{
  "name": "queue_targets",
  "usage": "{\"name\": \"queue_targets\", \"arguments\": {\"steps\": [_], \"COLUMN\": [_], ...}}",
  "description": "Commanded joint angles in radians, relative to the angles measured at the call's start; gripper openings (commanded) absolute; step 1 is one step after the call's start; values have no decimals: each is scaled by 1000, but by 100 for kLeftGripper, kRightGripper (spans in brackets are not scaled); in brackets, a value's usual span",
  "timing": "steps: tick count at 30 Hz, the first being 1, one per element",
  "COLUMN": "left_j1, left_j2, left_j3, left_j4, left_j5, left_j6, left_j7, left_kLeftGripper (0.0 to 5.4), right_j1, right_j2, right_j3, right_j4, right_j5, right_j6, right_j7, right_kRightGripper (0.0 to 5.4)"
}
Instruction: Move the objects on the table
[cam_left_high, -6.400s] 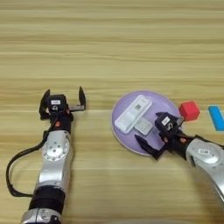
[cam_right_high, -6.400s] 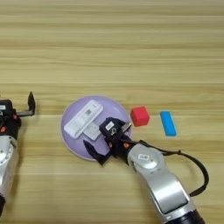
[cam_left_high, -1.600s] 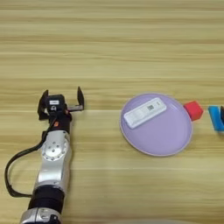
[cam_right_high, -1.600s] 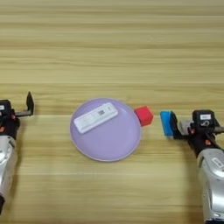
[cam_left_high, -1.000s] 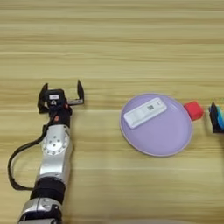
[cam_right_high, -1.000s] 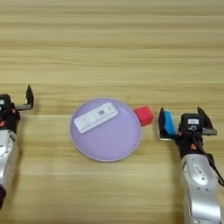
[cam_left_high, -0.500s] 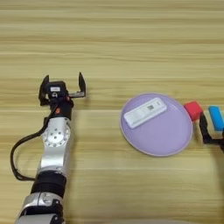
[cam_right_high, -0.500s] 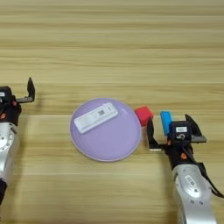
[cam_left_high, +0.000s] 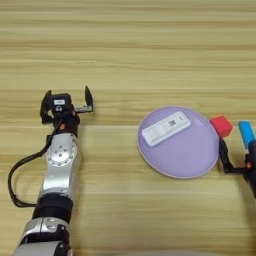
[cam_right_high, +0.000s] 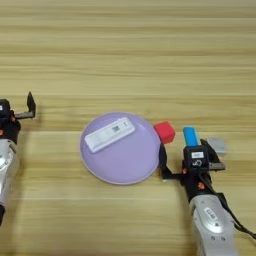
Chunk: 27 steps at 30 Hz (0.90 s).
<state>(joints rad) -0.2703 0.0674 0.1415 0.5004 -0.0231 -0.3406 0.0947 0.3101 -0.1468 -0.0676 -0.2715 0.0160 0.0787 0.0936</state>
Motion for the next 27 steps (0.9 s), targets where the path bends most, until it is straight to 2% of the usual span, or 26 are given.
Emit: {"name": "queue_targets", "arguments": {"steps": [1, 13, 27], "left_j1": [7, 14, 23], "left_j2": [3, 5, 3], "left_j3": [-5, -7, -10], "left_j4": [-22, -36, -57], "left_j5": [9, 9, 9], "left_j6": [19, 26, 35], "left_j7": [1, -2, -3], "left_kLeftGripper": [540, 540, 540], "right_j1": [7, 1, -23], "right_j2": [4, 8, -2], "right_j3": [-10, -29, -2], "right_j4": [-6, 10, 98], "right_j5": [2, 1, -31], "right_j6": [1, -11, 3], "right_j7": [-6, -27, -20], "right_kRightGripper": [538, 538, 538]}}
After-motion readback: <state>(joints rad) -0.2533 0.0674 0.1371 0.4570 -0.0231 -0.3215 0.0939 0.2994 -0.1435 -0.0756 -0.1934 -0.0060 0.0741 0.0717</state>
